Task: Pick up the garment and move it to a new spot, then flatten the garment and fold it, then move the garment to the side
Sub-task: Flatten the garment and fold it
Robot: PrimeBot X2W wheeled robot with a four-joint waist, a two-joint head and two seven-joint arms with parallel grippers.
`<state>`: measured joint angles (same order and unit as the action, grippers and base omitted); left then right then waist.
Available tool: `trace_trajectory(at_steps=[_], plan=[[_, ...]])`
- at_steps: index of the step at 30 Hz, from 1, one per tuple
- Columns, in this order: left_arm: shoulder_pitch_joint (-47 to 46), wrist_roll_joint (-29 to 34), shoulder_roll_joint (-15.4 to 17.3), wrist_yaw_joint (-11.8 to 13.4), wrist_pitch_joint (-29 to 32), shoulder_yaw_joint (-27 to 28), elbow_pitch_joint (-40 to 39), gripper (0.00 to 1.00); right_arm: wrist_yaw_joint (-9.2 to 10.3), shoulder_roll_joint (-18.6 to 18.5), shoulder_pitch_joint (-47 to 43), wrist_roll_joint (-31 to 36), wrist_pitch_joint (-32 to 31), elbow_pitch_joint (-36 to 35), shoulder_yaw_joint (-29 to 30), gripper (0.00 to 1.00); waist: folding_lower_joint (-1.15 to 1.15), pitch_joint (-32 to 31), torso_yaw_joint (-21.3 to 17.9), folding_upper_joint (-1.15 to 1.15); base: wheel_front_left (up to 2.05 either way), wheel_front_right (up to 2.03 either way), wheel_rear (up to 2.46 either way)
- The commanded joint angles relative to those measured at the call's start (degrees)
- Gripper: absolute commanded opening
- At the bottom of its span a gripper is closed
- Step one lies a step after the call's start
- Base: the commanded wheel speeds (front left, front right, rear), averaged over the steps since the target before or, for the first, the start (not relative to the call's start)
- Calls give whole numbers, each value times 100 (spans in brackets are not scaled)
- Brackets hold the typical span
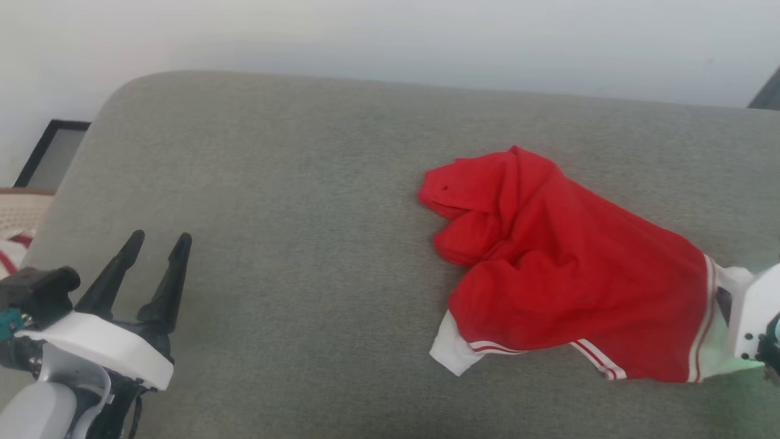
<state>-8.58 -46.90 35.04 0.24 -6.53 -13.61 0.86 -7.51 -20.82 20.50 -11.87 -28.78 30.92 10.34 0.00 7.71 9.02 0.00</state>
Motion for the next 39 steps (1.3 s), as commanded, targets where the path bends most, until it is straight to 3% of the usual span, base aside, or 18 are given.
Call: trace_trajectory(at_steps=[1, 8, 22, 31, 39], plan=[[-109, -81, 51, 4, 106, -16, -76, 100, 4, 10, 44, -44, 73, -101, -43, 100, 0, -63, -123, 0, 0, 0, 0], [-491, -308, 153, -1, 938, -235, -460, 100, 6, 128, -75, -86, 771, -825, -257, 100, 0, -145, -502, 0, 0, 0, 0], [-1589, -955, -10, 281, 3478, -1184, -472, 100, 6, 1069, -194, 635, 2525, -1686, -11, 100, 0, -104, -1232, 0, 0, 0, 0], [-2054, -1156, -124, 551, 4912, -1849, -407, 100, 6, 1393, -27, 953, 2779, -1905, 235, 100, 0, 27, -1467, 0, 0, 0, 0], [-2125, -1172, -279, 536, 5511, -2329, -265, 100, 6, 1508, 78, 1033, 2774, -2014, 345, 100, 0, 115, -1561, 0, 0, 0, 0]])
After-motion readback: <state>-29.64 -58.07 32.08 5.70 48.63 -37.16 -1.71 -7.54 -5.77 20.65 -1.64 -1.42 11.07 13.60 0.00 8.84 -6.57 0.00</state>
